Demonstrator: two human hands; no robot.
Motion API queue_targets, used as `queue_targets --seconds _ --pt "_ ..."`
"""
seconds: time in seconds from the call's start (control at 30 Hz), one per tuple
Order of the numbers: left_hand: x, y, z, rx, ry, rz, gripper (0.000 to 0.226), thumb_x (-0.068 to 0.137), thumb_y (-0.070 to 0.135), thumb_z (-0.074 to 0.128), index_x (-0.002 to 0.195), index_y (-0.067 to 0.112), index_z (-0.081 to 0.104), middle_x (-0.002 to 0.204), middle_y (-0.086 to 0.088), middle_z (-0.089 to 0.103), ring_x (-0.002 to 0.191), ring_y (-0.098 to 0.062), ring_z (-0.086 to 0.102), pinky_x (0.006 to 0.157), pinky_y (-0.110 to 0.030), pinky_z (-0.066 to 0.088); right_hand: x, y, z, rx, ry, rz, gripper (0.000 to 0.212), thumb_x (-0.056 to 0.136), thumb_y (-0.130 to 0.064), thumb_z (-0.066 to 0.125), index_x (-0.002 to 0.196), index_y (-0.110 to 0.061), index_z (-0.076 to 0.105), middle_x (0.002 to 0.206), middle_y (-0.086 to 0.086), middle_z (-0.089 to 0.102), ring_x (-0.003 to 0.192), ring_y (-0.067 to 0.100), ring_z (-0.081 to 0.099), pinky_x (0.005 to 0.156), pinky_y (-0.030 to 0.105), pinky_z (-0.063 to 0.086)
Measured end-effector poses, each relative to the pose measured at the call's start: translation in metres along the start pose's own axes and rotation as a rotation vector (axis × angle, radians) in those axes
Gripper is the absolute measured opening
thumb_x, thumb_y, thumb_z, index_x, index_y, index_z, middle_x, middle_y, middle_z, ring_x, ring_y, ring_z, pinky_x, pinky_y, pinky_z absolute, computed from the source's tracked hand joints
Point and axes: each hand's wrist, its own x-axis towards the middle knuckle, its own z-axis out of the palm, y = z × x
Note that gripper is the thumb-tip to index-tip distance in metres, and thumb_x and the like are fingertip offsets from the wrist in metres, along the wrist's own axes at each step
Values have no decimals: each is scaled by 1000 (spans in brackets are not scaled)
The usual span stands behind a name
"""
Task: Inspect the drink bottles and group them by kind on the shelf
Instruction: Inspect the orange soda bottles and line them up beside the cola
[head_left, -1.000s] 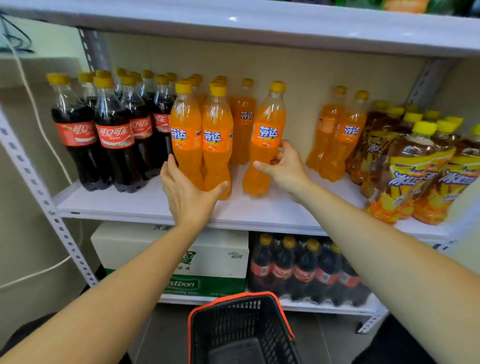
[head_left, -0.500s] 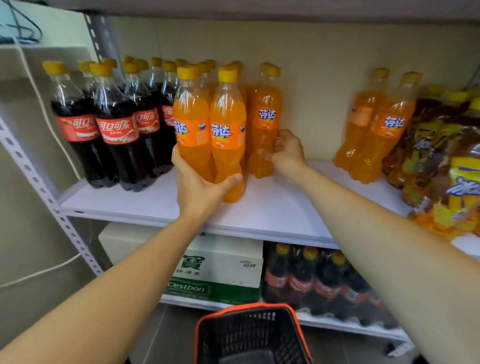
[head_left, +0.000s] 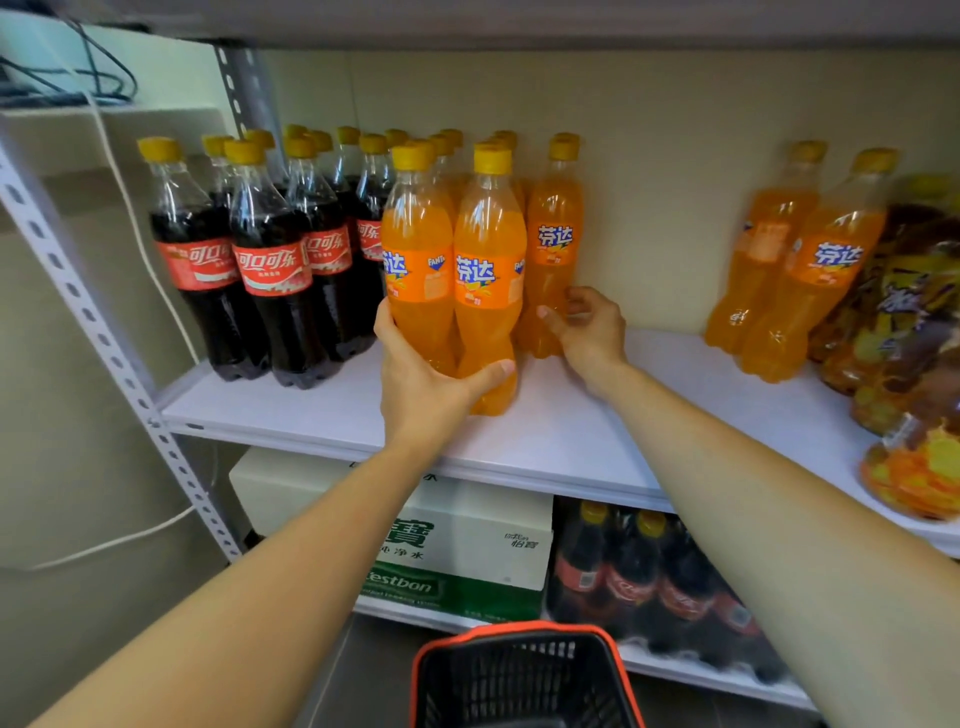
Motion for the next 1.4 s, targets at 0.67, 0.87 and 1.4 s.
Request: queue_targets --seconds 0.67,0.87,1.4 --pt "-75 29 26 334 -286 431 43 82 32 82 121 21 68 120 4 66 109 -25 57 86 -40 47 -31 12 -165 -292 501 234 103 73 -34 91 152 -7 32 152 18 38 142 37 35 117 46 31" --pt "-74 20 32 465 -501 454 35 89 50 71 121 35 69 122 15 68 114 -14 57 87 -32 42 3 24 -184 -122 431 259 80 77 -23 89 144 -12 46 140 10 61 128 29 58 110 45 46" --pt "-61 18 26 466 -671 443 20 91 49 70 107 39 76 120 16 69 110 -13 57 90 -39 48 -66 -20 -187 25 221 176 47 88 -15 79 129 -10 56 115 7 68 100 22 64 88 39 53"
